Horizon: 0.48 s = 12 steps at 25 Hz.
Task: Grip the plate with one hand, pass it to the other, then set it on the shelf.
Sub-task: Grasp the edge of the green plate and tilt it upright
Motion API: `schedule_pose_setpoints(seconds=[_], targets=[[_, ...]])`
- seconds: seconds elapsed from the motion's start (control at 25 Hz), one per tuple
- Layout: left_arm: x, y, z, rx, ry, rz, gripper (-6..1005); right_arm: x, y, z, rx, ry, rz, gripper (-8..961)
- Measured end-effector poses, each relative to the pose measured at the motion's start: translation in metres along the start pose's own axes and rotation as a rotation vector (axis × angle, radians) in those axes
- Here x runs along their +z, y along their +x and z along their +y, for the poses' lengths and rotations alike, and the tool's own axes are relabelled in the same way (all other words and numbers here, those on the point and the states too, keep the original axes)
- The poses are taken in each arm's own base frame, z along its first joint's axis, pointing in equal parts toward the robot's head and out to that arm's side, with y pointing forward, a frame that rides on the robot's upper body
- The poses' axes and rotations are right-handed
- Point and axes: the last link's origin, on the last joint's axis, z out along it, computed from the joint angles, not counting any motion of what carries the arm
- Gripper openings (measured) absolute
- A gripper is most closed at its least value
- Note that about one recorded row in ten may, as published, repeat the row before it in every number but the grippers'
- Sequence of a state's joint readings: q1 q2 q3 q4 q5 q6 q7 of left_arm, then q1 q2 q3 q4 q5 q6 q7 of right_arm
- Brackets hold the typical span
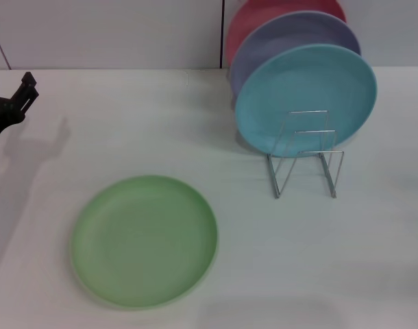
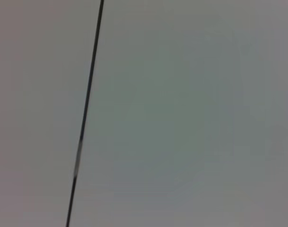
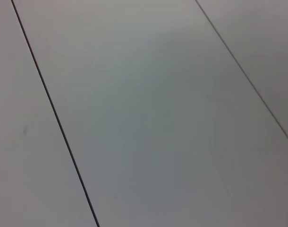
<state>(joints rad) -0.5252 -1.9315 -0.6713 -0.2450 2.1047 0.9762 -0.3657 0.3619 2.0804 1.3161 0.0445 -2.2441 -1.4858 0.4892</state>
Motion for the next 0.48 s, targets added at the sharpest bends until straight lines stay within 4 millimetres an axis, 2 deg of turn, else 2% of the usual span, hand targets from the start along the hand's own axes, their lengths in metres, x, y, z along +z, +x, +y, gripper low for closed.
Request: schedule_pose_setpoints(seconds=[0.24,0.28,0.48], targets=[[0.022,0.001,-0.006,0.003,0.036,-0.115,789,0.000,0.000,0.000,-0.005,0.000,0.001,709],[0.029,0.004,-0.008,-0.014,0.041,-0.157,789,0.000,0.000,0.000,-0.007,0.000,0.001,709],[0.042,0.018,-0.007,-0.038,0.010,-0.223,785,0.002,0.000,0.001,-0.007,-0.003,0.000,708]])
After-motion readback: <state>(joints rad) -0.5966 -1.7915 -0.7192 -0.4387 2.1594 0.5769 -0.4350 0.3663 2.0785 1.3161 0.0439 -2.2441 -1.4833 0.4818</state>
